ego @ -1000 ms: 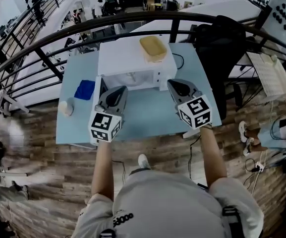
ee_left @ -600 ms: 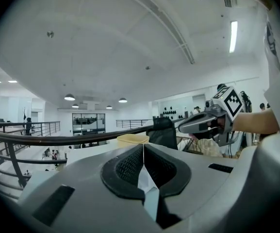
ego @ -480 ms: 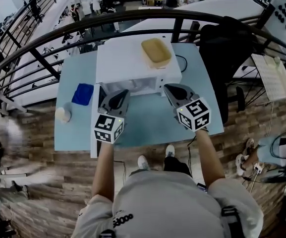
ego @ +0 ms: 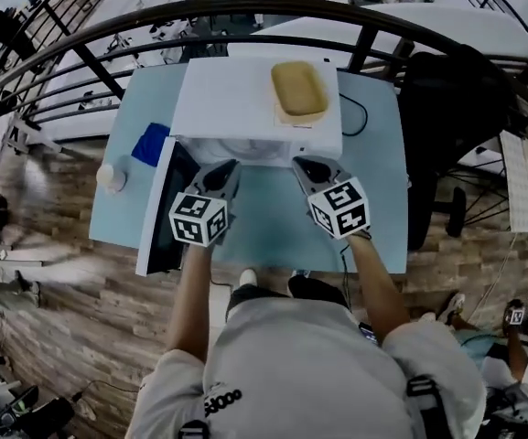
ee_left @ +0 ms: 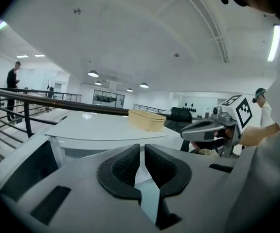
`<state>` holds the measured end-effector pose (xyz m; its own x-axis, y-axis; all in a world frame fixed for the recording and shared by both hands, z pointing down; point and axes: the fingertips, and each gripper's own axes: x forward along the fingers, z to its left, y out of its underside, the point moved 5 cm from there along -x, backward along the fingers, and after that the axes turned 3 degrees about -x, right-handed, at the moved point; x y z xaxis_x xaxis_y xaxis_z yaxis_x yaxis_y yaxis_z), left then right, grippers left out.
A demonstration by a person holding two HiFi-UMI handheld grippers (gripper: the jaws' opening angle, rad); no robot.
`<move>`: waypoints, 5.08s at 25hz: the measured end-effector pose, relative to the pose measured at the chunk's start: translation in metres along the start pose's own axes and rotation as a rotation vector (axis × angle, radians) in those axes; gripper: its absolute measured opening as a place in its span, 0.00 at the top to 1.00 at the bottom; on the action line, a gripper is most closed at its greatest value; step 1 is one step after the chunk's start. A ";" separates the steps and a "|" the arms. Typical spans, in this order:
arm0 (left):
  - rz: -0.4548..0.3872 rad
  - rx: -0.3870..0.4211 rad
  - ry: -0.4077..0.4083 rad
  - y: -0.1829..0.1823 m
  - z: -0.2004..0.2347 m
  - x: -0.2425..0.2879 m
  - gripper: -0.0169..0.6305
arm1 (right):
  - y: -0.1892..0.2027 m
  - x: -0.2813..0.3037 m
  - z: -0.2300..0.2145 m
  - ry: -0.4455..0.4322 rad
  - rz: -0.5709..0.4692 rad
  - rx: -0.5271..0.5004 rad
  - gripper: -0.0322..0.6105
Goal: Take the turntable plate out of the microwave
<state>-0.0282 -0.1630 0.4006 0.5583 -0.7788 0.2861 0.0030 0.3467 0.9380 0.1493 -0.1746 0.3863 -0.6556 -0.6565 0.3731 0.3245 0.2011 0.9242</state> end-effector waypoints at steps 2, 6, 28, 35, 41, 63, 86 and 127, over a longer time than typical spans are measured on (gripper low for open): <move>-0.026 -0.087 -0.035 0.008 0.009 0.009 0.94 | 0.008 0.015 -0.004 -0.010 0.021 0.002 0.95; -0.066 -0.242 -0.087 0.030 0.036 0.022 0.94 | 0.025 0.046 -0.001 -0.063 0.058 0.059 0.95; 0.002 -0.680 -0.136 0.132 0.155 0.098 0.68 | 0.087 0.148 0.009 0.072 0.279 0.111 0.95; 0.004 -0.817 -0.207 0.149 0.171 0.113 0.65 | 0.112 0.146 0.017 0.042 0.309 0.097 0.95; -0.051 -0.918 -0.201 0.149 0.175 0.123 0.66 | 0.110 0.147 0.011 0.065 0.271 0.087 0.93; -0.047 -1.144 -0.178 0.164 0.164 0.127 0.95 | 0.116 0.160 0.032 0.007 0.332 -0.055 0.76; -0.075 -1.061 -0.200 0.151 0.171 0.132 0.73 | 0.119 0.200 0.040 0.037 0.330 -0.157 0.75; -0.125 -1.288 -0.063 0.162 0.167 0.111 0.93 | 0.119 0.238 0.050 0.151 0.345 -0.530 0.70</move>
<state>-0.1044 -0.2801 0.6171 0.4566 -0.8532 0.2520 0.8634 0.4933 0.1060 -0.0021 -0.2711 0.5889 -0.3631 -0.7206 0.5906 0.8170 0.0585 0.5736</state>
